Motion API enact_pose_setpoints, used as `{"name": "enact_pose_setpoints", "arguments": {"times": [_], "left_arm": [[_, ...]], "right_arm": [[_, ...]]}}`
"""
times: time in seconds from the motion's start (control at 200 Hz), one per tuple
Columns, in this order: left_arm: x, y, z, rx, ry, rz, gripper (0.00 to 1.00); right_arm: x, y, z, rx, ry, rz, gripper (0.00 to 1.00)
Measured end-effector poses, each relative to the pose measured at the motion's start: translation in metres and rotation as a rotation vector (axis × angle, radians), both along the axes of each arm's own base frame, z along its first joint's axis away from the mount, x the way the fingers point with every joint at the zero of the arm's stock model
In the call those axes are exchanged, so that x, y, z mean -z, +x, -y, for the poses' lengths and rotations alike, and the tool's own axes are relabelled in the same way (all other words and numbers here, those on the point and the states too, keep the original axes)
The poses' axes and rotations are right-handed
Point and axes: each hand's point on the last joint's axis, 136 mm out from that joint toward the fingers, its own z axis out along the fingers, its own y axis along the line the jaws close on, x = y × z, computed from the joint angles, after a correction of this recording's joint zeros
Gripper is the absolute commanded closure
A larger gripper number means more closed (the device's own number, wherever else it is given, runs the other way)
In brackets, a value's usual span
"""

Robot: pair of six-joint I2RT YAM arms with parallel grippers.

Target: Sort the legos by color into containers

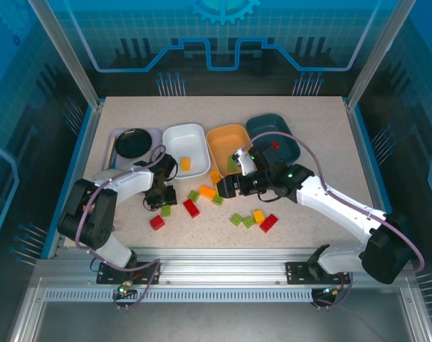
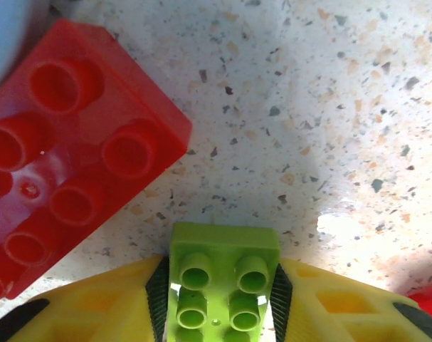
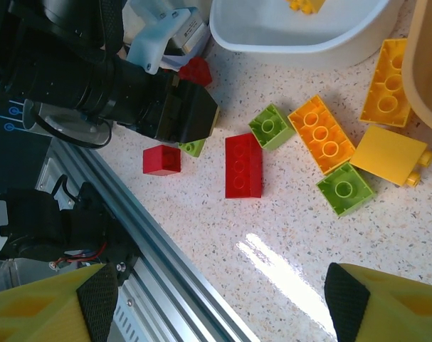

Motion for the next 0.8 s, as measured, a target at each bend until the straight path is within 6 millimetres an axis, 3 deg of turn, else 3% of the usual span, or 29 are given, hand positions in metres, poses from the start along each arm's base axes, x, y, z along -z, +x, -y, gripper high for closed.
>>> {"name": "enact_pose_setpoints", "arguments": {"times": [0.32,0.42,0.49,0.595,0.725,0.8], "left_arm": [[-0.004,-0.006,0.006,0.006,0.048,0.020,0.68],[-0.017,-0.013,0.004,-0.002,0.060,0.031,0.69],[-0.039,-0.013,0.002,-0.019,0.056,0.065,0.69],[-0.088,0.001,0.010,-0.033,0.013,0.164,0.69],[-0.152,0.035,0.044,-0.010,-0.077,0.306,0.69],[-0.173,0.057,0.069,0.006,-0.130,0.348,0.69]], "right_arm": [[0.001,0.001,0.001,0.009,-0.005,0.001,0.23],[0.003,0.004,0.005,0.032,-0.024,0.006,0.25],[0.000,0.007,0.011,0.063,-0.035,0.019,0.25],[-0.014,0.019,0.026,0.146,-0.022,0.058,0.24],[-0.035,0.041,0.054,0.300,0.005,0.117,0.23],[-0.038,0.054,0.074,0.398,0.016,0.126,0.22]]}}
